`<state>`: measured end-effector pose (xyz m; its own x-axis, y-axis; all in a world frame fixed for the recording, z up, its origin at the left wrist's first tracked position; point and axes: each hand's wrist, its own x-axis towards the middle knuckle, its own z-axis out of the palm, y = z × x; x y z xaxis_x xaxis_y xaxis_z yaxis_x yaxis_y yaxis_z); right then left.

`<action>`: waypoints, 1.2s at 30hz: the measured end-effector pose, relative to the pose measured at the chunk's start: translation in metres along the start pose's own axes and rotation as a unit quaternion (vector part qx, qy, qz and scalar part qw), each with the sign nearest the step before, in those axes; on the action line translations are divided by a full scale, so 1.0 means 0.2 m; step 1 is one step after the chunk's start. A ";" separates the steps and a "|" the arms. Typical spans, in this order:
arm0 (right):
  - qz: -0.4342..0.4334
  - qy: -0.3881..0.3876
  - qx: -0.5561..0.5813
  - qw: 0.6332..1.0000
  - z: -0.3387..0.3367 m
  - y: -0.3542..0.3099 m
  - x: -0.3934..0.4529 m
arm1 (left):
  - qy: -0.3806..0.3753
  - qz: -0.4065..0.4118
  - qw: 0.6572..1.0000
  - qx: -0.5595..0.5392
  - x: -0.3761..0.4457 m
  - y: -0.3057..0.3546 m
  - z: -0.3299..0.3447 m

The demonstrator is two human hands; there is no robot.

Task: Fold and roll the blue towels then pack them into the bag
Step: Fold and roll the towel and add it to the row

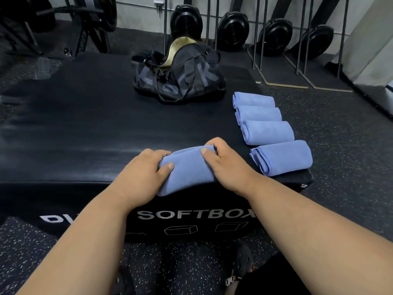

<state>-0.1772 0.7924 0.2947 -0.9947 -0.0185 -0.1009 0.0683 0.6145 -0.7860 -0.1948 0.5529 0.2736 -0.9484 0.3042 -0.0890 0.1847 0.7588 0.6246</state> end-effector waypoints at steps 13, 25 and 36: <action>-0.073 0.024 0.258 0.963 -0.46 0.22 -0.26 | -0.092 -0.047 0.890 -0.444 0.01 0.42 0.20; 0.003 0.109 -0.302 0.947 -0.63 0.76 -0.16 | 0.012 -0.076 0.881 -0.467 0.14 0.66 0.28; -0.013 0.131 -0.300 0.945 -0.60 0.74 -0.07 | 0.034 -0.054 0.889 -0.453 0.40 0.86 0.26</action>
<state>-0.1622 0.9774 0.2530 -0.9858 0.1074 0.1292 0.0660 0.9547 -0.2900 -0.2261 0.7370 0.3340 -0.9670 0.1988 -0.1592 -0.1629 -0.0022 0.9866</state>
